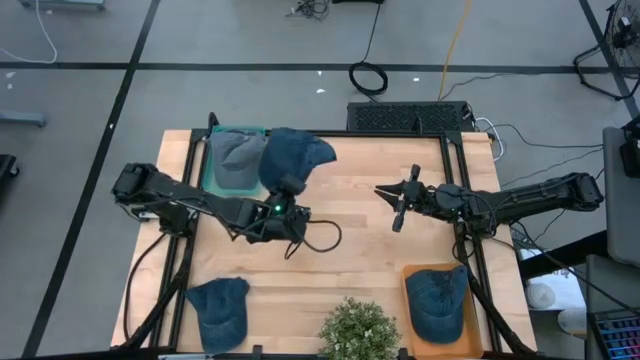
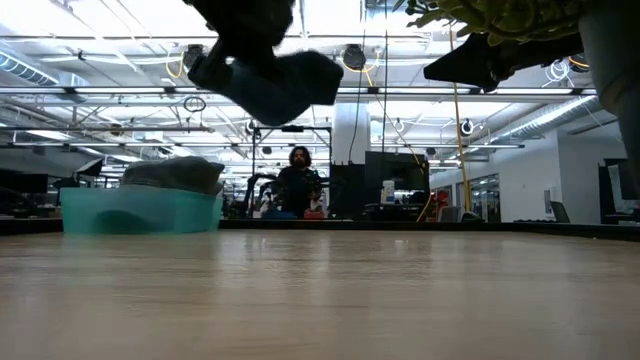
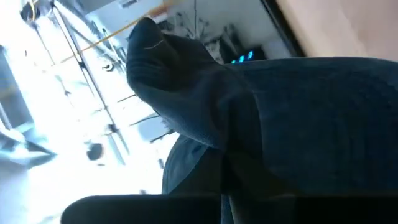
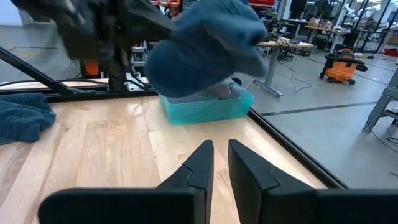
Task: Pick & Place hat
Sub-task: Put the top blue cap into the orange bin
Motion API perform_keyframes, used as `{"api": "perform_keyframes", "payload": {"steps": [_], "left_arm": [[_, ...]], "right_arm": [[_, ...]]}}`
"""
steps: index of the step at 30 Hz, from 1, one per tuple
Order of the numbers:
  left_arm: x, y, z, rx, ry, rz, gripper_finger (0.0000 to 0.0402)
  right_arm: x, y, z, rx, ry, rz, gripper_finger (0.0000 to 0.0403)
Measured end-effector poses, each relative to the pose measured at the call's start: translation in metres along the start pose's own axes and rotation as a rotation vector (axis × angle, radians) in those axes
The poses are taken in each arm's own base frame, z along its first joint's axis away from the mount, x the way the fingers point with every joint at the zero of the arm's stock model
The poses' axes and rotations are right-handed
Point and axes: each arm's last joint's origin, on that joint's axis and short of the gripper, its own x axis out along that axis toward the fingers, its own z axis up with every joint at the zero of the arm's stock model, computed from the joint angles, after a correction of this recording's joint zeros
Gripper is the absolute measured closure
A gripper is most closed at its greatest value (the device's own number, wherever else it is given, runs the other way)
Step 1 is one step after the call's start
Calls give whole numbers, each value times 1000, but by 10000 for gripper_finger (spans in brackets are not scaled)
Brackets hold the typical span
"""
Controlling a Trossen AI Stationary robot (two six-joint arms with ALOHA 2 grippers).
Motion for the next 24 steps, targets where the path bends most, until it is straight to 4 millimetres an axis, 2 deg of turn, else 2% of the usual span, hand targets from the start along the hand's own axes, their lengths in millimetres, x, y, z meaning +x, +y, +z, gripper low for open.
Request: {"api": "perform_keyframes", "payload": {"steps": [2,7,13,19,24], "left_arm": [[6,-3,2,101,25,3,398],[19,-5,15,182,-15,-10,396],[22,-1,20,144,-71,-4,396],[18,0,23,125,-91,11,396],[16,0,25,121,-129,8,398]], "right_arm": [[0,0,0,1,-1,-1,364],[3,-8,5,26,-44,-49,364],[9,-31,11,55,-85,-165,364],[16,-50,25,110,-104,-77,364],[33,-69,43,158,-17,26,364]]}}
